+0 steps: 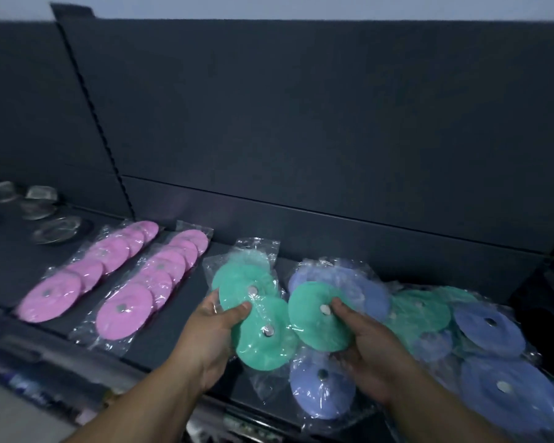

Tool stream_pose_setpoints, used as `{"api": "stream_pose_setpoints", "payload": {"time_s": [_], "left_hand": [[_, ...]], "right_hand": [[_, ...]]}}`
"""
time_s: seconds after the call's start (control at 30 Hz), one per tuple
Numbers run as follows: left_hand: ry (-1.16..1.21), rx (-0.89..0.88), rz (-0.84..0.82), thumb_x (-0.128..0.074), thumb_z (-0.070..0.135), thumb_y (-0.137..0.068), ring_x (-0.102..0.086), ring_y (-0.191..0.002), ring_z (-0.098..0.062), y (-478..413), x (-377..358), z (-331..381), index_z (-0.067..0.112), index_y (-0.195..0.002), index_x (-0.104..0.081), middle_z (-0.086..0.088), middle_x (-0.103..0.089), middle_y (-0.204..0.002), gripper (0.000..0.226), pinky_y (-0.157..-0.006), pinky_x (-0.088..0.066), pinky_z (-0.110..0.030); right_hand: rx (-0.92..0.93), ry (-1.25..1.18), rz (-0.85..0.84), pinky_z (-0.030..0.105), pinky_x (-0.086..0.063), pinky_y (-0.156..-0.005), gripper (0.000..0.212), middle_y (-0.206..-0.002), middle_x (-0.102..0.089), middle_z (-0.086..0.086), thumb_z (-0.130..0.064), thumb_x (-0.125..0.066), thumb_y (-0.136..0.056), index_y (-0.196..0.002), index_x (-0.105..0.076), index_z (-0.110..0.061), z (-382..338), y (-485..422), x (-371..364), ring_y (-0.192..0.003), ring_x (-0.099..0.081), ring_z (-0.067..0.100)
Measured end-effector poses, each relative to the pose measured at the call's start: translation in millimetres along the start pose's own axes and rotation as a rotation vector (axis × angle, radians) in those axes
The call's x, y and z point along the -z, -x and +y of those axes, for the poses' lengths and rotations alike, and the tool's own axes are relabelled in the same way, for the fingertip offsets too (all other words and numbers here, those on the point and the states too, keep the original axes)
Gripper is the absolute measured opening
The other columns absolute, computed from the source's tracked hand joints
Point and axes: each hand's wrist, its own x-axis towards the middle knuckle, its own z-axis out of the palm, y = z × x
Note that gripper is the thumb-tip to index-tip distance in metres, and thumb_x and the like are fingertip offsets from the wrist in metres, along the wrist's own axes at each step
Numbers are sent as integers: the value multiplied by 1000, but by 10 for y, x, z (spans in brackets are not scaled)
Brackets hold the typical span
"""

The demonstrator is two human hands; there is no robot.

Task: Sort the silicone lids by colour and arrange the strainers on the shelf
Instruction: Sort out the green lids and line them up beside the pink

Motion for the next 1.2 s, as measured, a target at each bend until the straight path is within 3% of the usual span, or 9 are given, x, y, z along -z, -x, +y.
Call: {"api": "stream_pose_setpoints", "payload": {"time_s": [0.13,0.33,0.63,0.8,0.87,0.93,1.0,1.07,1.2], "left_hand": [[-28,-17,76,-58,-1,-88,-71,-85,-32,21,331,11,13,-116,-61,-15,-72,-101,32,-63,-59,-41],[-48,33,107,-60,-1,-87,-72,-82,-30,-191,713,72,12,-116,-60,-12,-74,-97,31,-62,-58,-38],[-342,183,-235,-61,-3,-87,-70,-89,-31,-701,802,324,9,-113,-60,-13,-73,-98,29,-74,-59,-41],[-884,-163,-146,-69,23,-83,-65,-92,-13,-835,891,273,24,-110,-56,10,-66,-103,30,-86,-53,-32],[-907,-231,-151,-64,23,-86,-61,-92,-10,-742,941,258,28,-108,-52,14,-61,-99,25,-81,-49,-24],[-861,-248,-187,-60,17,-89,-58,-88,0,-650,988,245,30,-109,-50,23,-56,-95,25,-71,-43,-8],[-857,-209,-233,-56,17,-91,-55,-89,6,-630,1035,209,30,-121,-49,23,-56,-104,33,-71,-39,-3],[-910,-143,-275,-54,23,-94,-53,-103,-3,-629,1061,218,29,-139,-38,13,-54,-126,48,-84,-35,-11],[-977,-46,-343,-49,32,-96,-41,-132,-14,-688,1112,251,28,-151,-17,4,-37,-150,64,-98,-28,-15]], "right_hand": [[5,142,33,37,-51,-76,38,-100,-74,10,-30,-68,-82,-113,-64,-9,193,36,-131,-95,-68,31],[-52,263,34,29,-54,-57,26,-91,-74,13,-22,-68,-85,-104,-66,-4,458,121,-479,-75,-71,25],[16,255,190,38,-58,-66,20,-92,-74,16,-19,-68,-86,-99,-70,-3,664,-124,-961,-85,-71,34],[65,407,294,49,-56,-82,13,-85,-74,15,-14,-70,-83,-88,-72,-1,887,-241,-1032,-89,-70,36],[100,522,347,40,-59,-75,16,-80,-75,8,-17,-77,-77,-84,-71,-5,953,-260,-1059,-79,-72,25],[158,731,450,22,-54,-62,26,-76,-72,-1,-27,-83,-69,-83,-66,-14,968,-264,-1104,-70,-68,10],[240,975,511,12,-44,-56,34,-77,-68,-7,-39,-84,-64,-83,-63,-20,954,-257,-1167,-69,-62,1],[296,1058,480,8,-42,-55,32,-77,-67,-11,-44,-82,-65,-83,-64,-24,964,-258,-1226,-68,-60,-6],[356,1166,397,3,-41,-66,35,-90,-68,-10,-50,-74,-73,-98,-69,-27,1078,-328,-1369,-81,-63,-3]]}}
